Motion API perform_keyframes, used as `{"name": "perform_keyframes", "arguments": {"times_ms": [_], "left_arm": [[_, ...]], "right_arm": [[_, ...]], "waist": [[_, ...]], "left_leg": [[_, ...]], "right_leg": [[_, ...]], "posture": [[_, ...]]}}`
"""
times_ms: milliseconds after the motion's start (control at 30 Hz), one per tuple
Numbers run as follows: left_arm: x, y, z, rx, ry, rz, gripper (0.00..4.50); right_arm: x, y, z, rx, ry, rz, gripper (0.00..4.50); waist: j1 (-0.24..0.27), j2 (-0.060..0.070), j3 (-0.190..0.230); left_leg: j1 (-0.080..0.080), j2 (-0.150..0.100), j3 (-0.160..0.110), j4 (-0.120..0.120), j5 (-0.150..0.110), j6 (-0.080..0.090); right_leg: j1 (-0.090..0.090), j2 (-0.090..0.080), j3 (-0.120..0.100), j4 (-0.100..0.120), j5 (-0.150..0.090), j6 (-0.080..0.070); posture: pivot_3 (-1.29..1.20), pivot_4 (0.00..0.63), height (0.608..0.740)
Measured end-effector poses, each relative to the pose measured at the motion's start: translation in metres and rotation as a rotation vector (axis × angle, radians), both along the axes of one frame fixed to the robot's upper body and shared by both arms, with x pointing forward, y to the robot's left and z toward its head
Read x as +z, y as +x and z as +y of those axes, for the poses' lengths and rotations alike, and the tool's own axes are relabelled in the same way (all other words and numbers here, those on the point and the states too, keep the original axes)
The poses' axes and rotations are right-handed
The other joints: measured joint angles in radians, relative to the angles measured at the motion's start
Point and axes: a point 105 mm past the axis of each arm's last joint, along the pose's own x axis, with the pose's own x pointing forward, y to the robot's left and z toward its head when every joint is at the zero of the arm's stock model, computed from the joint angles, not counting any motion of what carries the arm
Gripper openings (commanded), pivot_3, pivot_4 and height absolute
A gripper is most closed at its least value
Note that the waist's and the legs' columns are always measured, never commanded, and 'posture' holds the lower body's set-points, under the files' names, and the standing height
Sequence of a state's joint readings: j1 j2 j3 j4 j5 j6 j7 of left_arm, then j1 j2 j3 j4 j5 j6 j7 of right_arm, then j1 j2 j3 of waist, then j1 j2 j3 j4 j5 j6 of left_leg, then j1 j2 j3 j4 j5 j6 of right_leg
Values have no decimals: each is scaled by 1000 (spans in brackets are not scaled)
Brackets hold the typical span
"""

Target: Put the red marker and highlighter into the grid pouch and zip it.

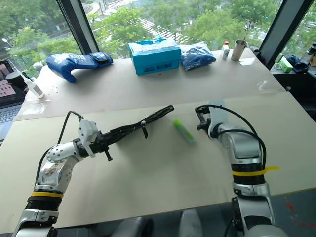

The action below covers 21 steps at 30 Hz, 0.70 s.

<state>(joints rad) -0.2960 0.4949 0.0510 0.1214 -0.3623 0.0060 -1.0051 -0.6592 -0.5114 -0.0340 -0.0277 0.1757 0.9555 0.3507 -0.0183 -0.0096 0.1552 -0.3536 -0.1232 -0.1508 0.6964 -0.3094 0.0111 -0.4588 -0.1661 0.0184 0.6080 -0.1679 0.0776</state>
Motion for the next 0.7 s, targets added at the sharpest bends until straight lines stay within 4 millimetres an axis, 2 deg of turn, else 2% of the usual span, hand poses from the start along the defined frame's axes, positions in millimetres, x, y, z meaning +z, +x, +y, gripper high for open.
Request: {"name": "perform_keyframes", "arguments": {"times_ms": [67,100,133,200,267,300,367,467,700], "left_arm": [[-1,0,0,-5,2,10,0],[-1,-1,0,-8,4,14,0],[-1,-1,0,-11,6,16,0],[0,-1,2,-8,10,14,0],[2,-1,1,-11,10,9,0],[1,-1,1,-11,10,10,0],[1,-2,1,-12,10,12,0],[-1,-5,0,-19,13,16,0],[-1,-7,-3,-35,19,17,0]], "right_arm": [[49,0,0,104,-104,-207,518],[63,-7,5,182,-180,-283,518],[72,-22,19,338,-288,-348,518],[67,-47,51,601,-439,-393,518],[41,-64,65,790,-619,-359,518],[30,-67,65,839,-681,-338,518],[19,-69,63,887,-767,-324,518],[20,-66,59,908,-889,-362,518],[20,-62,64,915,-921,-390,518]], "waist": [[0,0,0],[0,0,0],[0,0,0],[-5,-1,0],[-4,-2,0],[-4,-2,0],[-1,-2,1],[2,-2,0],[5,-2,0]], "left_leg": [[0,0,0,-1,0,0],[0,0,0,-1,0,0],[0,0,1,-2,0,0],[1,3,2,-1,-2,-1],[1,2,2,0,-3,-1],[1,1,3,1,-3,-1],[1,1,4,2,-3,-1],[1,2,5,1,-3,-1],[1,4,6,1,-3,-1]], "right_leg": [[0,1,-1,0,0,0],[0,2,-2,-1,0,0],[0,2,-3,-1,0,0],[1,4,-4,-2,0,0],[1,3,-4,-2,0,0],[1,2,-3,-4,0,1],[1,1,-2,-9,1,1],[1,3,-2,-12,4,0],[1,4,-2,-14,5,-2]], "posture": [[0,150,740],[0,150,740],[0,150,740],[0,150,740],[0,150,740],[0,150,740],[0,150,740],[0,150,740],[0,150,740]]}}
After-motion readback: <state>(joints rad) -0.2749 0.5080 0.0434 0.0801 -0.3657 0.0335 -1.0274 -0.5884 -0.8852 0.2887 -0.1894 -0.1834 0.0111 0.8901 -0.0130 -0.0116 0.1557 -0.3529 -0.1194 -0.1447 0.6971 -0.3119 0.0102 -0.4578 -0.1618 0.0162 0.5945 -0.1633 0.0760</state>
